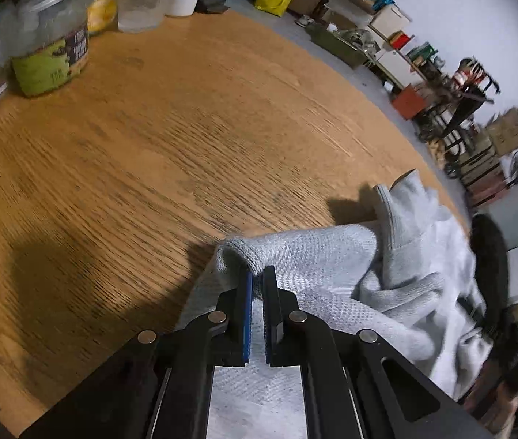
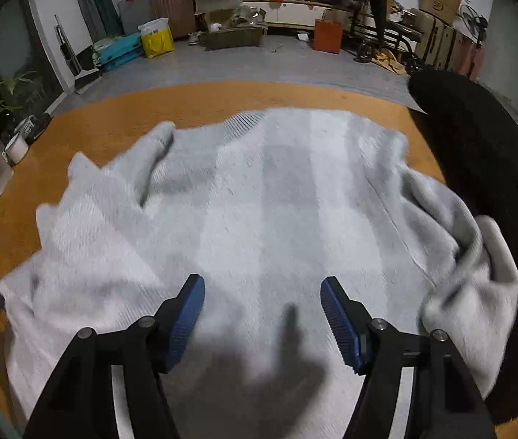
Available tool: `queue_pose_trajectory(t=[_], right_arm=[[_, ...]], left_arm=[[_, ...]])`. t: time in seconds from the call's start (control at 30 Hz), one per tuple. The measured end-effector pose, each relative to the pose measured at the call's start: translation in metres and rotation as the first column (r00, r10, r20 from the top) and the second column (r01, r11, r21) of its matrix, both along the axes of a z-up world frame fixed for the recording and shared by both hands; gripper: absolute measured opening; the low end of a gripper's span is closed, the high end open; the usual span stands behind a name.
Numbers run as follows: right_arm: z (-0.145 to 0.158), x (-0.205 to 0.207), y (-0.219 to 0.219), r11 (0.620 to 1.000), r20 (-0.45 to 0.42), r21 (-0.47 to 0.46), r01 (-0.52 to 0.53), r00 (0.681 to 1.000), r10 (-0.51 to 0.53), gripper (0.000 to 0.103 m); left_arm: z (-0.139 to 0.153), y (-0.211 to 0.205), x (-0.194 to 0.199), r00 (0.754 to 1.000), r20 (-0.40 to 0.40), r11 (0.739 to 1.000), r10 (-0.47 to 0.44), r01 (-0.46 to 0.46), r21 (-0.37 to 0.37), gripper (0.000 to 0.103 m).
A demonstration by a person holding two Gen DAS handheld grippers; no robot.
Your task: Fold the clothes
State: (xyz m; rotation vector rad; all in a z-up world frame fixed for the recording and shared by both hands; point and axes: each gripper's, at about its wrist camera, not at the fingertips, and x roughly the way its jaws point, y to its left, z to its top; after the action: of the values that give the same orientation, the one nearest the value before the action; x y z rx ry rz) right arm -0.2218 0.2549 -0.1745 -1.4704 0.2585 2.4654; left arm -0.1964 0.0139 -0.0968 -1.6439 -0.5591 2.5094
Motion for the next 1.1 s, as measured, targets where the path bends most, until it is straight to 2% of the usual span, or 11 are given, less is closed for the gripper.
queue_pose_trajectory(t=[0.13, 0.27, 0.33, 0.37, 0.57, 0.63, 0.73, 0.8, 0.83, 0.9, 1.1], right_arm=[[-0.012, -0.050, -0.033, 0.968, 0.014, -0.087, -0.237, 0.971, 0.239, 0.069], [-0.031, -0.076, -0.059, 0.938, 0.038, -0.104, -0.331, 0.941, 0.337, 0.068], [-0.035, -0.073, -0.061, 0.924, 0.008, -0.163, -0.346, 0.936, 0.352, 0.022], [-0.033, -0.069, -0.056, 0.923, 0.000, -0.181, -0.339, 0.939, 0.345, 0.006], [0.034, -0.002, -0.009, 0.958, -0.061, -0.135, -0.253, 0.967, 0.247, 0.000], [0.080, 0.049, 0.018, 0.990, -0.123, 0.028, -0.140, 0.982, 0.142, 0.000], [0.127, 0.122, 0.058, 0.998, -0.159, 0.066, 0.020, 0.987, -0.009, 0.000], [0.135, 0.148, 0.061, 0.972, -0.085, 0.233, 0.041, 0.996, -0.022, 0.006], [0.133, 0.147, 0.059, 0.972, -0.068, 0.233, 0.024, 0.998, -0.009, 0.008], [0.122, 0.133, 0.050, 0.988, -0.056, 0.153, -0.030, 0.998, 0.039, 0.050], [0.055, 0.025, -0.011, 0.946, -0.079, -0.072, -0.317, 0.947, 0.311, 0.078]], left_arm=[[-0.002, 0.010, -0.004, 1.000, -0.002, 1.000, -0.008, 0.008, -0.014, 0.005], [-0.004, -0.006, -0.007, 1.000, 0.016, 1.000, -0.012, 0.012, 0.000, 0.005], [-0.003, -0.006, -0.007, 1.000, 0.011, 1.000, -0.015, 0.015, -0.001, 0.005], [-0.002, -0.008, -0.007, 1.000, 0.011, 1.000, -0.014, 0.014, -0.001, 0.005], [-0.001, -0.012, -0.010, 1.000, 0.013, 0.999, -0.001, 0.000, 0.051, 0.005], [-0.001, -0.010, -0.011, 1.000, 0.013, 0.998, 0.003, -0.004, 0.059, 0.005], [0.001, -0.009, -0.010, 1.000, 0.014, 0.997, 0.006, -0.007, 0.072, 0.005], [0.002, -0.008, -0.008, 1.000, 0.017, 0.999, 0.011, -0.012, 0.047, 0.005], [0.001, -0.007, -0.008, 1.000, 0.019, 0.999, 0.014, -0.014, 0.035, 0.005], [-0.002, 0.005, -0.012, 0.999, 0.027, 1.000, 0.020, -0.020, 0.010, 0.005], [-0.006, 0.015, -0.020, 0.999, 0.037, 1.000, 0.010, -0.009, -0.008, 0.005]])
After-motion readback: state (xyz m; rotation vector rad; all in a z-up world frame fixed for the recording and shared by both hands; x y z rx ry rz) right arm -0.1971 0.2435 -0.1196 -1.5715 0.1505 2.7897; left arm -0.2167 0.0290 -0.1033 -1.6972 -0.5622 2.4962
